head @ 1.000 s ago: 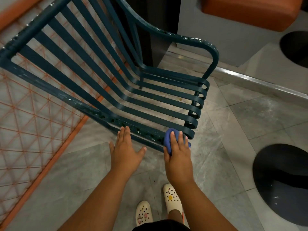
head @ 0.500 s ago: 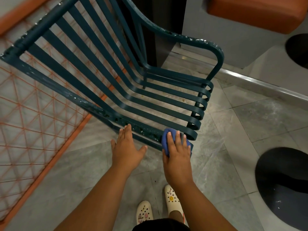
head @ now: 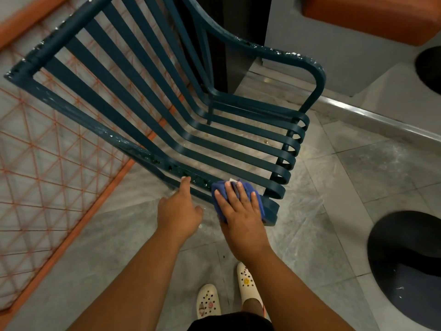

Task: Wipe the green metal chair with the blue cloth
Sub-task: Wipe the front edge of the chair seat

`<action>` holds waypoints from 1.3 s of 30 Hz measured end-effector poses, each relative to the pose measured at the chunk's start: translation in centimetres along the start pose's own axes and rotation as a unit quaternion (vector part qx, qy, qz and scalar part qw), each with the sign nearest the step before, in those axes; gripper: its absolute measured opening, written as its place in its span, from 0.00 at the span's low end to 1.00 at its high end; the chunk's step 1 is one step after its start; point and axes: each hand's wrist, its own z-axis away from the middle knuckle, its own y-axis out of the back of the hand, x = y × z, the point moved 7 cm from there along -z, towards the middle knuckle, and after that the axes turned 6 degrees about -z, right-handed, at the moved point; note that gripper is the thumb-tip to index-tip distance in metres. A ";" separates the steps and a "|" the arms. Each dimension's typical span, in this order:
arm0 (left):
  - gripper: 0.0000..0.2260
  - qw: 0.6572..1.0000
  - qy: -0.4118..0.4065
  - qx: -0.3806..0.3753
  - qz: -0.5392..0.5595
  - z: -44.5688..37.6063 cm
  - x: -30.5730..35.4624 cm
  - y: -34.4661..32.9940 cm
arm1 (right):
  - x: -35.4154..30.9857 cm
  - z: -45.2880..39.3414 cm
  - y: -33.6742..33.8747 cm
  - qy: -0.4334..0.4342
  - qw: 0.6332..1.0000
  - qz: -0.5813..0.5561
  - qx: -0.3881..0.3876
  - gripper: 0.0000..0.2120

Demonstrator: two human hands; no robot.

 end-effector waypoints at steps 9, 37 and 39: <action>0.34 0.995 -0.035 -0.049 -0.081 0.2 0.1 -0.7 | 1.2 -0.5 0.7 -0.123 0.992 -0.006 0.005 0.31; 0.34 0.973 -0.053 -0.028 -0.224 -0.7 0.7 -0.2 | -0.8 0.8 -1.1 0.017 0.998 0.052 0.009 0.44; 0.34 0.971 -0.055 -0.028 -0.229 -0.7 0.7 -0.2 | 0.7 2.3 -1.2 0.007 0.999 0.038 0.021 0.46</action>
